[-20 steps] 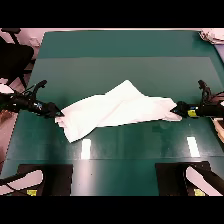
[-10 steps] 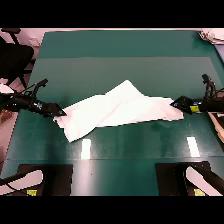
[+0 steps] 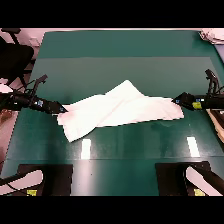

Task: Fold the shirts.

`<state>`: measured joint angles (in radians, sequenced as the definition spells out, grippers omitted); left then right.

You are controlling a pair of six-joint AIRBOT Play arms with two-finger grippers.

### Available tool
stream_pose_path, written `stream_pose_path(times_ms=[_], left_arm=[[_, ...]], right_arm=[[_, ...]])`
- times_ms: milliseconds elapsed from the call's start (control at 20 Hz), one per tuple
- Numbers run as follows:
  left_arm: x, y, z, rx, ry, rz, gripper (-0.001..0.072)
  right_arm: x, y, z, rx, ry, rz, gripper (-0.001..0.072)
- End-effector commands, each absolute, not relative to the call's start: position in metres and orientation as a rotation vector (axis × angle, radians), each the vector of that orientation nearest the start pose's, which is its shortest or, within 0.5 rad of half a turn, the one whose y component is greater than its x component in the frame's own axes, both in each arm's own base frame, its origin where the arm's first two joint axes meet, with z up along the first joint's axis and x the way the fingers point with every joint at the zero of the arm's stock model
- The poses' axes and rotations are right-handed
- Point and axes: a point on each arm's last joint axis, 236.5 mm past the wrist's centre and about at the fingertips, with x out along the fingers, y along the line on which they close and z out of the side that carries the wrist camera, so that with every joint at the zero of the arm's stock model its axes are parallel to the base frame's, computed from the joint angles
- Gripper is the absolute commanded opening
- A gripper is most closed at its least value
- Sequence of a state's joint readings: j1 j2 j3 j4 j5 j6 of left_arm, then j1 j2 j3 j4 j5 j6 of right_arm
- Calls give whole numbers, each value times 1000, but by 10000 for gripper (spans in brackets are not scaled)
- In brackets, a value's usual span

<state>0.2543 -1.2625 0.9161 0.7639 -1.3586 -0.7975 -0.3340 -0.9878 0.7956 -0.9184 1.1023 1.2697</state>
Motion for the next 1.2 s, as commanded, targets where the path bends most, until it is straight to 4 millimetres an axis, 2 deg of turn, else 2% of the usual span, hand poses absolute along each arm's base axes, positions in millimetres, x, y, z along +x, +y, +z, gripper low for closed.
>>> stream_pose_path(times_ms=[0,100,250,350,400,450,500,550,700,800,950,1000,1050,1150], left_arm=[[320,-86,0,-302,1204,-770,581],[329,-67,-13,-222,1204,-688,581],[352,-13,-22,-71,1225,-454,578],[360,18,-13,22,1242,-347,579],[363,27,-5,50,1245,-320,579],[366,28,4,44,1239,-313,570],[368,19,13,22,1225,-345,451],[369,4,23,6,1202,-421,420],[350,-54,48,-28,1125,-757,422],[342,-69,56,-18,1092,-865,422],[333,-69,37,-29,1127,-879,423],[327,-71,26,-56,1163,-893,441],[318,-74,17,-81,1200,-911,504],[310,-74,3,-93,1226,-918,500]], right_arm=[[330,21,25,554,1082,194,436],[328,23,25,554,1090,200,435],[325,25,24,556,1104,208,435],[324,25,24,556,1107,210,435],[324,25,24,556,1107,210,435],[325,25,24,556,1106,210,435],[325,25,24,556,1106,209,435],[325,25,24,555,1106,209,434],[325,24,24,555,1103,207,434],[326,24,24,554,1099,205,434],[326,24,24,555,1100,206,434],[326,24,24,555,1100,205,434],[326,24,24,556,1100,206,434],[325,24,24,555,1102,207,434]])
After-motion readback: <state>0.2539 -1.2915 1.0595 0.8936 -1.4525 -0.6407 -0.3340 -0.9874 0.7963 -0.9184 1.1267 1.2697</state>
